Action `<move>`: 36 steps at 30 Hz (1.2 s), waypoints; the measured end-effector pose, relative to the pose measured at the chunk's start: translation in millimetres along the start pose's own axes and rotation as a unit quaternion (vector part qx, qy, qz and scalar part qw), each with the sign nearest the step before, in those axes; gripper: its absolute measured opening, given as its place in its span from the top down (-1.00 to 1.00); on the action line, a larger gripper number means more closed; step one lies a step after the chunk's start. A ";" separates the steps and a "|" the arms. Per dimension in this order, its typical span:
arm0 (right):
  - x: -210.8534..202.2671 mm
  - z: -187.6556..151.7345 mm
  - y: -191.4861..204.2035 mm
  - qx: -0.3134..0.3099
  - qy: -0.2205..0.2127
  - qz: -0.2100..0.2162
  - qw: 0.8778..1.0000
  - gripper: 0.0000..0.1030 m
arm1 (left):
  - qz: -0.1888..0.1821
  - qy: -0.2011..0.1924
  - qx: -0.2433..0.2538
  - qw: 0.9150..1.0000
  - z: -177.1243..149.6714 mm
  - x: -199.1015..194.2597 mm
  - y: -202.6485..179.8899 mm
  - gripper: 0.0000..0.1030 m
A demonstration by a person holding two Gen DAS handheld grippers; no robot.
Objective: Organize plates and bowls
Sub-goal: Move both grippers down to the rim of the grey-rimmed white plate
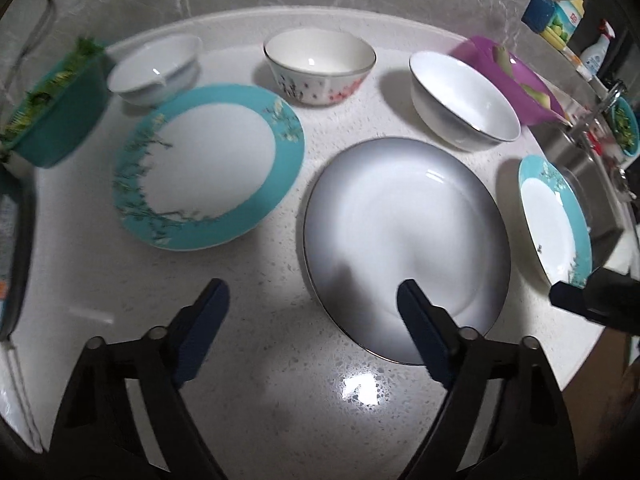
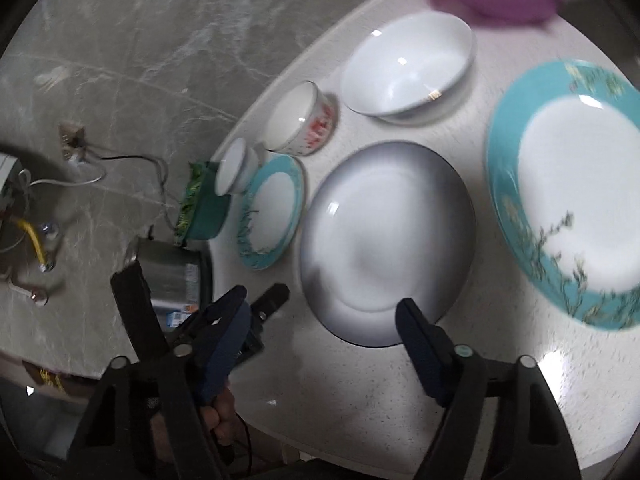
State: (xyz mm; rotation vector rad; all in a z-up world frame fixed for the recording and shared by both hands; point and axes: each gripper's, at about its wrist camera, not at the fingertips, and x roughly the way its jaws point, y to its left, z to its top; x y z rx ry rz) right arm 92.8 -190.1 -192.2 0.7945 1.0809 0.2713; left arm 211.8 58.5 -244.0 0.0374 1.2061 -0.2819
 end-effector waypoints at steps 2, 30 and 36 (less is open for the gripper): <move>3.5 -5.3 -10.8 0.023 -0.011 -0.012 1.000 -0.49 | -0.004 0.011 0.004 1.000 3.8 11.0 4.0 -0.55; 36.4 8.8 -76.3 0.104 -0.081 0.002 0.991 -0.20 | -0.052 0.038 0.035 0.997 54.1 87.1 -4.1 -0.13; 38.2 13.9 -79.9 0.104 -0.086 0.010 0.991 -0.20 | -0.083 0.035 0.042 0.995 55.7 83.4 -6.3 0.07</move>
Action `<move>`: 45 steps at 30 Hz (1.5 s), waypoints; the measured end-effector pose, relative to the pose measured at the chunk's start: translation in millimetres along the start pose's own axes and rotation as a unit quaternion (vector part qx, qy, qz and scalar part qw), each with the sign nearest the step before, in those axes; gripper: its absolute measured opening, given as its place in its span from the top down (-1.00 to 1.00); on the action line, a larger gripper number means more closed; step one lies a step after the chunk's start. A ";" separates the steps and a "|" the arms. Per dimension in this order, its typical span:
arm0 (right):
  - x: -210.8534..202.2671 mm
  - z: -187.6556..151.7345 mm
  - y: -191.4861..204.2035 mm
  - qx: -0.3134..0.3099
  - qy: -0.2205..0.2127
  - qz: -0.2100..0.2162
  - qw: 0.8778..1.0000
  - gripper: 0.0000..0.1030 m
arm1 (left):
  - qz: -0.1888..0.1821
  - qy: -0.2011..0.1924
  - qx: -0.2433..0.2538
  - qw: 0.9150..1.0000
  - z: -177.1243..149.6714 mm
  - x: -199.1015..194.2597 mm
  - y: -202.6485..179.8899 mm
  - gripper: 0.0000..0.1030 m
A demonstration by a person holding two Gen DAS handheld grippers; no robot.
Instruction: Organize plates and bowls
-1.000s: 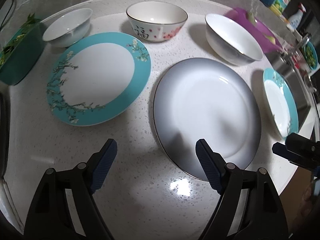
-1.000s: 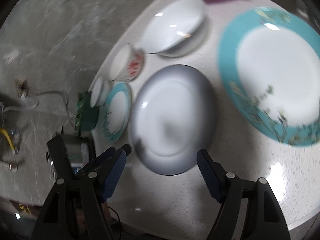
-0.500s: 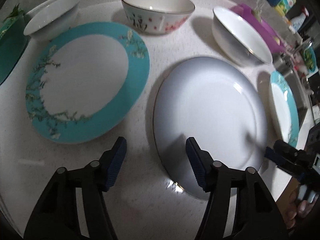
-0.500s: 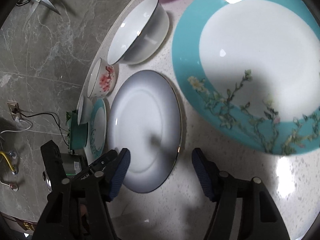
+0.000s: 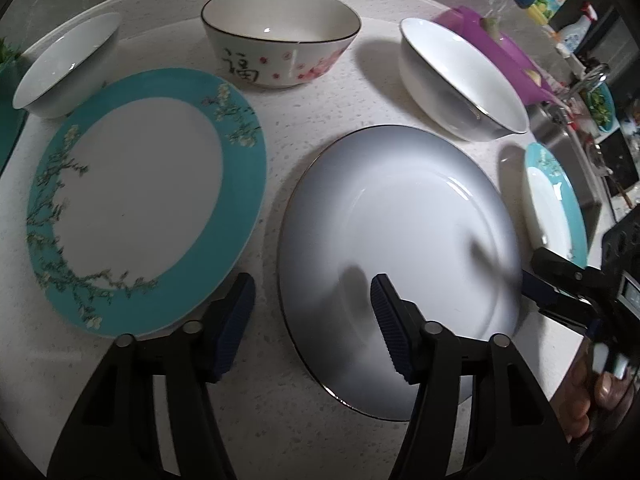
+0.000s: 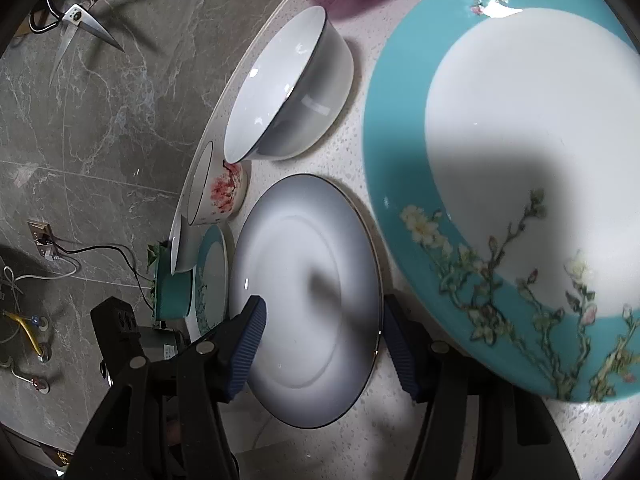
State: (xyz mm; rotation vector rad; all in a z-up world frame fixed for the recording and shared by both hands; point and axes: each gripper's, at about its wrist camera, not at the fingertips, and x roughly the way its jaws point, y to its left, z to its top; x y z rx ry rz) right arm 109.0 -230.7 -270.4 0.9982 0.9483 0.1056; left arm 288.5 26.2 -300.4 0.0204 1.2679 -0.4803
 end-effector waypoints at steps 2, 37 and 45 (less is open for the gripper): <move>1.5 1.0 3.3 -0.006 0.002 -0.009 1.000 -0.20 | -0.016 0.001 0.001 1.000 -3.5 -2.7 5.4 0.24; -9.9 -7.9 20.7 -0.072 -0.005 -0.123 0.990 0.66 | 0.001 0.017 0.001 1.000 -20.8 -22.4 3.3 0.47; -23.5 -20.8 44.4 -0.127 0.017 -0.112 0.985 0.65 | 0.017 -0.005 -0.023 1.000 -58.0 -68.3 -1.3 0.47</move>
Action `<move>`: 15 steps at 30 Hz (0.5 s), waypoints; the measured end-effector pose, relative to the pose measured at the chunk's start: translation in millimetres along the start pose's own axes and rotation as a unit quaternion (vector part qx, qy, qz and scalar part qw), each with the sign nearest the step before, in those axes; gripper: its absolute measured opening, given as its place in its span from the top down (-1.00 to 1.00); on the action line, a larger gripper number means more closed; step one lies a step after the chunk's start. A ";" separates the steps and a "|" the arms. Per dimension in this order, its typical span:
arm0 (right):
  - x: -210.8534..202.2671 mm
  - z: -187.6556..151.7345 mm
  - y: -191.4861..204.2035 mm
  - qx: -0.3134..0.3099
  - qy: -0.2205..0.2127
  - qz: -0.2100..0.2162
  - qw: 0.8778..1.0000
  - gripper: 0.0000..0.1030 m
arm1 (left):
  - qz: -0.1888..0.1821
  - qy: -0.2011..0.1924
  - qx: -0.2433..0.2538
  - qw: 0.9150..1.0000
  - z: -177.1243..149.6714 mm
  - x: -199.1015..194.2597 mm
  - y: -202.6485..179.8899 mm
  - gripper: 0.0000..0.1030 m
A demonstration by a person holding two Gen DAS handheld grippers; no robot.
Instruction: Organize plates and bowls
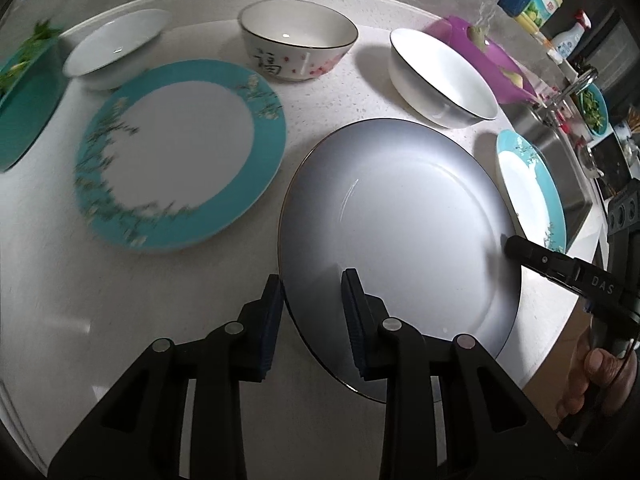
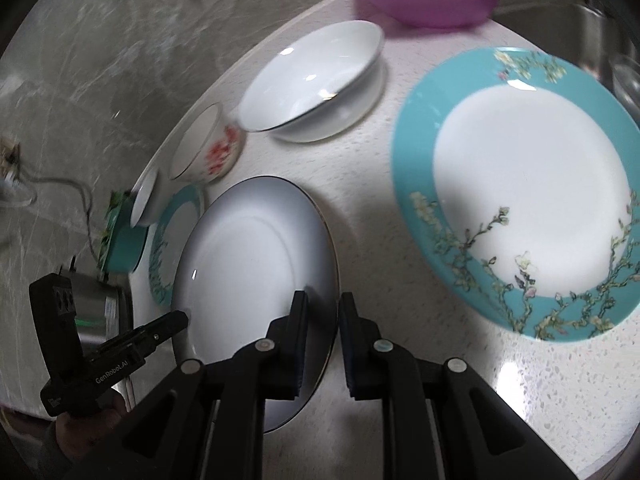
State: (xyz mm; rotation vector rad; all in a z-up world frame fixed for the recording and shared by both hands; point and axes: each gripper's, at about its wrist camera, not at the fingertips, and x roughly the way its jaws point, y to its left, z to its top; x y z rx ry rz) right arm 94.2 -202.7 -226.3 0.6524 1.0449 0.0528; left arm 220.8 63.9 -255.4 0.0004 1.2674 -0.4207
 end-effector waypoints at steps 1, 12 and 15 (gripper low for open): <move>-1.1 -1.9 3.4 -0.008 0.005 0.003 1.000 0.65 | 0.002 -0.001 -0.004 1.000 -4.8 -4.1 0.0 0.47; 7.0 -27.0 28.5 -0.091 0.069 0.033 0.993 0.64 | 0.037 -0.008 -0.088 0.995 -88.3 -41.7 18.3 0.47; 17.2 -31.8 33.8 -0.109 0.081 0.037 0.990 0.65 | 0.045 -0.013 -0.101 0.994 -99.0 -39.9 25.6 0.47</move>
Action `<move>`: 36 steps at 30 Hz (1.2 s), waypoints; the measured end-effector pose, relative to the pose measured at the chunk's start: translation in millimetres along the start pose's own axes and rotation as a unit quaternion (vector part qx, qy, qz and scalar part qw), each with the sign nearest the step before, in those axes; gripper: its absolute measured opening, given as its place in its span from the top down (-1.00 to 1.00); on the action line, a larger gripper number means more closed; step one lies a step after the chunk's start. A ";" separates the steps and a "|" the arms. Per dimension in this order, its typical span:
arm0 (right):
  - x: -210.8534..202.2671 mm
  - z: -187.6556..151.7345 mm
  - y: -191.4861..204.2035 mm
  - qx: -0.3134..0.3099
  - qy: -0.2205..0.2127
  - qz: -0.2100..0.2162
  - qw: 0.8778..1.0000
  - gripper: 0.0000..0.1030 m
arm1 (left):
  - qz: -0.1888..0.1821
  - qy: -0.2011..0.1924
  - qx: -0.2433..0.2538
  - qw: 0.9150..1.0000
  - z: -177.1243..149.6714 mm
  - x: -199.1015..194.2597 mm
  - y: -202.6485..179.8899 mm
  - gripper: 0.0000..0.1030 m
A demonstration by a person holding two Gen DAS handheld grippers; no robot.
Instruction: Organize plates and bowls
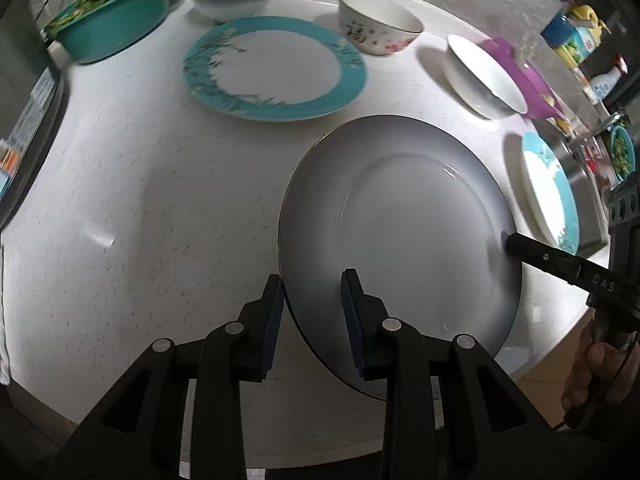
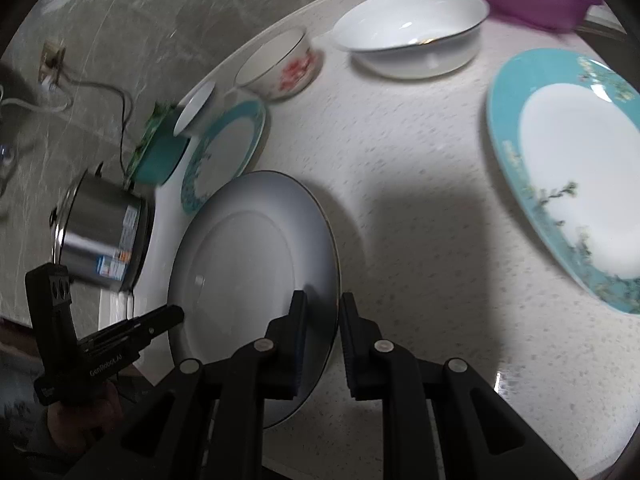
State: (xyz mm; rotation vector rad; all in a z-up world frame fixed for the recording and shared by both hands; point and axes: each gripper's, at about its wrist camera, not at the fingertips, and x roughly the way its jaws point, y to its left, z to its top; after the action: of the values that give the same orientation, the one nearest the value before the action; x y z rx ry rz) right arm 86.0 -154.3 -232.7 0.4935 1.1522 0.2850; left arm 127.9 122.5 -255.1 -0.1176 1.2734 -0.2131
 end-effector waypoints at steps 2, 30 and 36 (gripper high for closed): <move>4.7 -0.4 -0.2 -0.007 0.005 -0.001 1.000 0.65 | 0.003 -0.002 -0.005 1.000 -4.9 2.2 2.7 0.47; 0.7 0.6 4.2 -0.045 -0.017 -0.025 0.998 -0.20 | 0.007 -0.054 -0.013 0.998 14.2 -12.5 23.2 -0.59; -39.7 39.1 0.8 -0.023 -0.064 0.001 0.998 -1.00 | 0.041 -0.102 -0.018 0.994 58.6 -45.2 51.4 -1.00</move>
State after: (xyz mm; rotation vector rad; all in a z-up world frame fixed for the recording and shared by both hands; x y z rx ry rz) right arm 106.7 -180.7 -188.2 0.4655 1.0177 0.2776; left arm 176.2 180.9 -206.4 -0.1154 1.0758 -0.1043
